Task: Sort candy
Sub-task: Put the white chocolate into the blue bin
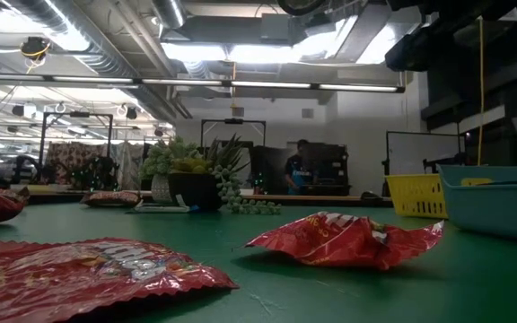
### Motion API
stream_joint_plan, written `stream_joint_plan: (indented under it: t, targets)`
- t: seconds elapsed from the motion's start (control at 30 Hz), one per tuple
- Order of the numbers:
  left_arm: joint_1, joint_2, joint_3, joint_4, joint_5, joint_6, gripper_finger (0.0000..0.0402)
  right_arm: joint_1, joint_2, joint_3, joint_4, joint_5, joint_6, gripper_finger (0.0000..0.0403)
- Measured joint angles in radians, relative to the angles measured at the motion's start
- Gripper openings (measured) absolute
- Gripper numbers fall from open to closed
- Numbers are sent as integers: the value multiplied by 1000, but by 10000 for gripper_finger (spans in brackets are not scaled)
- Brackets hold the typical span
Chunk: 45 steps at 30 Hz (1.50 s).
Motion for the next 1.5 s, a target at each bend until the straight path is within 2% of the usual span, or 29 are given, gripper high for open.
stream_joint_plan:
  t: [0.2,0.53,0.67,1.0,1.3,1.5]
  targets:
    - [0,35,3,-3,-12,0,210,0,0,0,-1,0,33,266]
    - [5,39,2,-8,-32,-15,111,1,-16,0,-43,-22,64,266]
    - [27,23,-2,2,-16,-83,88,1,-43,0,-51,-17,72,266]
    - [140,-61,-3,92,-13,-86,82,1,-173,0,-55,30,79,266]
    - [325,-120,-1,162,-21,-77,82,0,-267,0,-63,111,76,266]
    - [489,-119,-1,305,-24,65,82,0,-311,0,-63,188,52,266]
